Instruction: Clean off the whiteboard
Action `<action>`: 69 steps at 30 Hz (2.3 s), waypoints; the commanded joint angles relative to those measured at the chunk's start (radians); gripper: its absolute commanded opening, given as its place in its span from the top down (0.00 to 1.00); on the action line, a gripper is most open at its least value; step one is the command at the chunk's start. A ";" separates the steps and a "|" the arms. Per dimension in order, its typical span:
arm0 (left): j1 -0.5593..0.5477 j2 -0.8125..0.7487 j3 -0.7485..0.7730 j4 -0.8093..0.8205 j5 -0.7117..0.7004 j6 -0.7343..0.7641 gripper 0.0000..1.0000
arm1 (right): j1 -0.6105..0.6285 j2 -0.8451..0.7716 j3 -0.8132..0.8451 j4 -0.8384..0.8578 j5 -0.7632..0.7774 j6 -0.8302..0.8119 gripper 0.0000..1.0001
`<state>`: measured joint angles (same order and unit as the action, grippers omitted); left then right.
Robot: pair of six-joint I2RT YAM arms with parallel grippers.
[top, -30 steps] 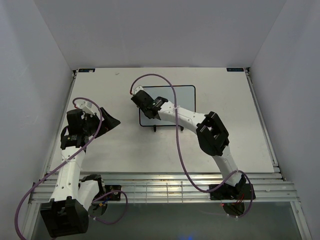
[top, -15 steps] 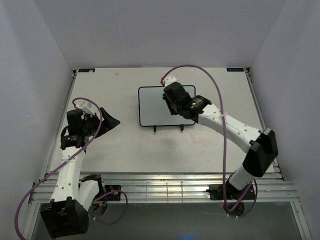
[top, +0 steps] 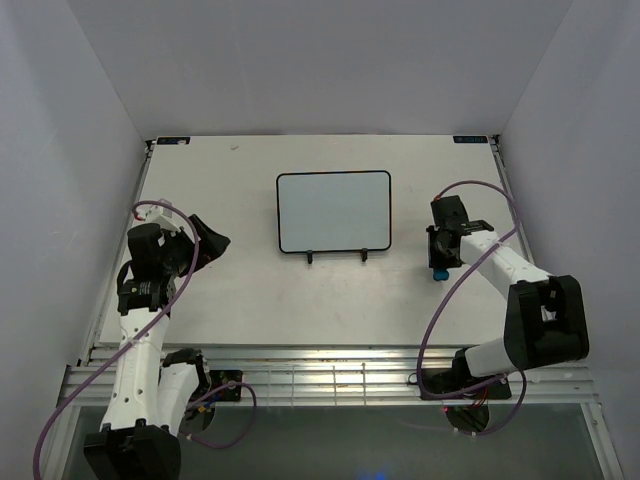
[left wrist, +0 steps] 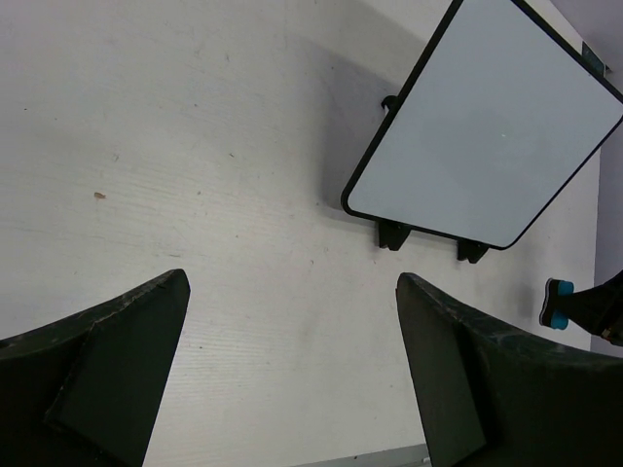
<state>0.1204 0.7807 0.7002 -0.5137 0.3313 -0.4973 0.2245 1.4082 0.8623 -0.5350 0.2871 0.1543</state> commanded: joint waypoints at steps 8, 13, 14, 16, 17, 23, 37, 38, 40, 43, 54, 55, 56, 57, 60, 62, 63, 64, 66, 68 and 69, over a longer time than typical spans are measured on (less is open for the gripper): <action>-0.004 0.005 0.009 -0.005 -0.057 -0.003 0.02 | -0.025 0.101 0.070 0.009 -0.102 -0.015 0.44; -0.004 0.000 0.013 -0.003 -0.081 0.002 0.02 | -0.025 0.048 0.079 -0.025 -0.094 -0.009 0.42; -0.001 -0.003 0.015 -0.002 -0.089 0.005 0.02 | -0.025 0.017 0.086 -0.036 -0.082 -0.004 0.41; -0.004 -0.001 0.019 -0.003 -0.101 0.017 0.02 | -0.025 -0.018 0.112 -0.062 -0.069 -0.002 0.39; -0.002 -0.004 0.024 -0.008 -0.101 0.023 0.02 | -0.025 -0.061 0.124 -0.098 -0.060 -0.002 0.39; -0.004 -0.040 0.203 -0.097 -0.074 0.129 0.02 | 0.004 -0.398 0.158 -0.106 -0.150 0.030 0.18; -0.215 -0.265 0.366 -0.206 -0.514 0.338 0.02 | 0.032 -0.736 0.313 -0.345 0.035 -0.071 0.10; -0.220 -0.293 0.364 -0.207 -0.506 0.335 0.02 | 0.032 -0.774 0.310 -0.349 0.031 -0.071 0.10; -0.229 -0.323 0.349 -0.207 -0.486 0.322 0.02 | 0.032 -0.811 0.296 -0.353 0.037 -0.075 0.10; -0.231 -0.342 0.311 -0.212 -0.427 0.301 0.02 | 0.032 -0.877 0.253 -0.339 0.049 -0.073 0.10; -0.232 -0.344 0.317 -0.207 -0.439 0.295 0.02 | 0.032 -0.905 0.216 -0.312 0.080 -0.062 0.10; -0.232 -0.340 0.317 -0.206 -0.427 0.295 0.02 | 0.030 -0.902 0.216 -0.312 0.083 -0.064 0.10; -0.232 -0.339 0.314 -0.206 -0.422 0.296 0.02 | 0.032 -0.902 0.215 -0.312 0.087 -0.065 0.10; -0.231 -0.339 0.312 -0.207 -0.420 0.298 0.02 | 0.030 -0.900 0.215 -0.312 0.089 -0.064 0.10; -0.232 -0.333 0.317 -0.204 -0.419 0.296 0.02 | 0.032 -0.899 0.211 -0.309 0.087 -0.064 0.10; -0.234 -0.331 0.315 -0.204 -0.417 0.295 0.02 | 0.032 -0.899 0.207 -0.304 0.086 -0.062 0.10; -0.235 -0.331 0.315 -0.203 -0.416 0.296 0.02 | 0.030 -0.896 0.204 -0.304 0.083 -0.062 0.10; -0.235 -0.330 0.314 -0.201 -0.414 0.296 0.02 | 0.032 -0.891 0.204 -0.306 0.070 -0.062 0.10; -0.237 -0.330 0.311 -0.200 -0.413 0.295 0.02 | 0.032 -0.885 0.202 -0.306 0.063 -0.062 0.10; -0.235 -0.331 0.306 -0.198 -0.411 0.295 0.02 | 0.030 -0.884 0.199 -0.304 0.060 -0.064 0.10; -0.237 -0.331 0.308 -0.198 -0.407 0.298 0.02 | 0.032 -0.884 0.201 -0.303 0.058 -0.064 0.10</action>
<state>-0.1112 0.4400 0.9958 -0.7185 -0.0902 -0.1997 0.2512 0.5129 1.0676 -0.8803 0.3523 0.0971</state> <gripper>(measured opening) 0.976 0.899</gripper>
